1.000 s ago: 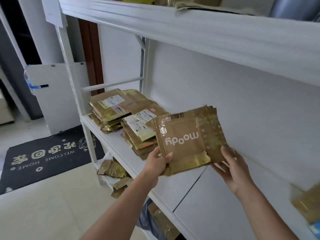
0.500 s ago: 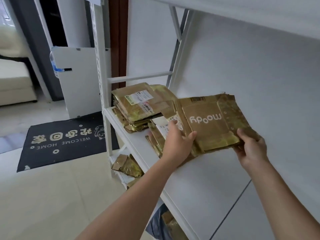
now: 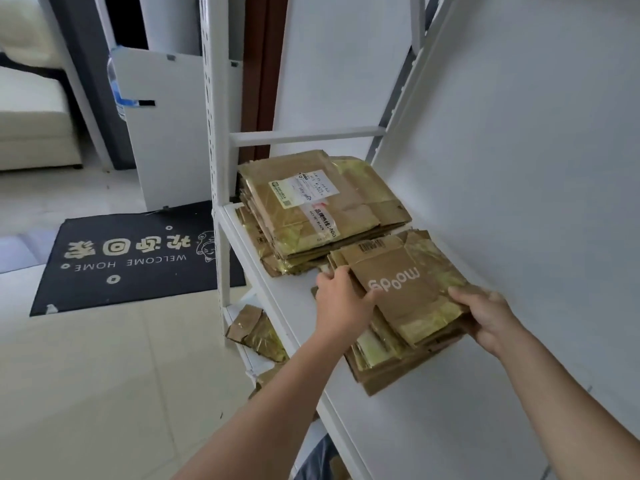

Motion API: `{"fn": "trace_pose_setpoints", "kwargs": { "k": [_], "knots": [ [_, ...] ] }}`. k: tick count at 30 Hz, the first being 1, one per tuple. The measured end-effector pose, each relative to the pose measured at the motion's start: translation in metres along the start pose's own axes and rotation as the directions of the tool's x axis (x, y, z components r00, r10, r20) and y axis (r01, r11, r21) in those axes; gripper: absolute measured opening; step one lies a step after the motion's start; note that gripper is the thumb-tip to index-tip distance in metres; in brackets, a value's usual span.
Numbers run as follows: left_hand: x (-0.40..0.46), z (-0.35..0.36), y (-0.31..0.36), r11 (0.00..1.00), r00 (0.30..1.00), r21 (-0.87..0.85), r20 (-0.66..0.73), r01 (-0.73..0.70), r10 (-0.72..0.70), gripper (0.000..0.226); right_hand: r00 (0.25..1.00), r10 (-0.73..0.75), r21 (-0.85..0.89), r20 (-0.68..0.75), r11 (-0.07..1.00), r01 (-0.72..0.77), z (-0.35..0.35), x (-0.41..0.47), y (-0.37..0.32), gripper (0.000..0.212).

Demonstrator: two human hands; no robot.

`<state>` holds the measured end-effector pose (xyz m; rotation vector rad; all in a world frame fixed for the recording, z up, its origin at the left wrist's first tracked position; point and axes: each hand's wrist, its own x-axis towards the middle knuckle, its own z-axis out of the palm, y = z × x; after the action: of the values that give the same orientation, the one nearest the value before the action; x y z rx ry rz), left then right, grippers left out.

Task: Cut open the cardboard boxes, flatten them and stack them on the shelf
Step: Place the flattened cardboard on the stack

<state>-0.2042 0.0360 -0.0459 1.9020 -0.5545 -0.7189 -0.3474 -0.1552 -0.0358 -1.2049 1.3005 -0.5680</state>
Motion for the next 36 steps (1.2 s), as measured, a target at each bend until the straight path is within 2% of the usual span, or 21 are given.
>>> {"fn": "trace_pose_setpoints", "kwargs": {
  "k": [2, 4, 6, 8, 10, 12, 13, 15, 18, 20, 21, 23, 28, 30, 33, 36],
  "knots": [
    [0.009, -0.007, -0.004, 1.0, 1.0, -0.007, 0.011, 0.009, -0.009, 0.054, 0.998, -0.018, -0.021, -0.057, 1.0, 0.017, 0.001, 0.003, 0.005, 0.015],
    [0.018, -0.012, -0.006, 1.0, 1.0, 0.029, 0.017, 0.0, 0.0, 0.049, 0.992, -0.062, -0.076, -0.107, 0.996, 0.054, 0.0, 0.005, 0.003, 0.029],
    [0.023, -0.014, -0.012, 0.968, 0.992, 0.227, -0.034, -0.107, 0.118, 0.058, 0.989, -0.078, -0.142, -0.125, 0.988, 0.06, -0.001, 0.004, 0.002, 0.04],
    [0.029, -0.017, -0.019, 0.866, 0.956, 0.436, -0.039, -0.246, 0.291, 0.079, 0.986, -0.052, -0.204, -0.159, 0.979, 0.018, 0.0, -0.001, 0.006, 0.05],
    [0.035, -0.019, -0.023, 0.793, 0.939, 0.522, 0.049, -0.315, 0.34, 0.094, 0.976, -0.026, -0.316, -0.218, 0.948, -0.046, 0.004, -0.009, 0.012, 0.065],
    [0.043, -0.022, -0.022, 0.738, 0.927, 0.568, 0.148, -0.364, 0.344, 0.099, 0.943, -0.04, -0.455, -0.332, 0.882, -0.122, 0.01, -0.024, 0.018, 0.083],
    [0.047, -0.022, -0.021, 0.719, 0.922, 0.578, 0.205, -0.385, 0.329, 0.101, 0.922, -0.048, -0.474, -0.383, 0.867, -0.152, 0.014, -0.034, 0.021, 0.086],
    [0.055, -0.025, -0.021, 0.705, 0.907, 0.574, 0.316, -0.416, 0.278, 0.102, 0.909, -0.045, -0.404, -0.413, 0.904, -0.138, 0.023, -0.053, 0.03, 0.076],
    [0.062, -0.033, -0.023, 0.73, 0.884, 0.533, 0.417, -0.427, 0.212, 0.098, 0.931, -0.015, -0.088, -0.365, 0.996, -0.019, 0.037, -0.078, 0.047, 0.062],
    [0.066, -0.038, -0.024, 0.752, 0.879, 0.519, 0.445, -0.407, 0.169, 0.097, 0.943, 0.002, 0.097, -0.333, 0.995, 0.033, 0.05, -0.087, 0.055, 0.059],
    [0.067, -0.039, -0.024, 0.76, 0.878, 0.514, 0.454, -0.399, 0.153, 0.096, 0.946, 0.001, 0.13, -0.325, 0.991, 0.044, 0.056, -0.088, 0.06, 0.06],
    [0.065, -0.04, -0.023, 0.755, 0.874, 0.518, 0.462, -0.401, 0.148, 0.095, 0.939, -0.037, 0.079, -0.343, 0.995, 0.068, 0.065, -0.086, 0.065, 0.062],
    [0.055, -0.035, -0.028, 0.662, 0.889, 0.604, 0.395, -0.443, 0.234, 0.092, 0.864, -0.152, -0.297, -0.479, 0.955, 0.004, 0.072, -0.072, 0.074, 0.051],
    [0.051, -0.031, -0.028, 0.652, 0.887, 0.606, 0.372, -0.455, 0.274, 0.088, 0.865, -0.165, -0.305, -0.474, 0.952, 0.014, 0.072, -0.07, 0.076, 0.047],
    [0.047, -0.03, -0.033, 0.75, 0.892, 0.512, 0.388, -0.419, 0.233, 0.084, 0.875, -0.183, -0.328, -0.448, 0.944, 0.03, 0.068, -0.066, 0.078, 0.047],
    [0.037, -0.032, -0.042, 0.729, 0.898, 0.544, 0.373, -0.415, 0.233, 0.082, 0.886, -0.201, -0.335, -0.418, 0.94, 0.055, 0.062, -0.064, 0.08, 0.045]
  ]
}}
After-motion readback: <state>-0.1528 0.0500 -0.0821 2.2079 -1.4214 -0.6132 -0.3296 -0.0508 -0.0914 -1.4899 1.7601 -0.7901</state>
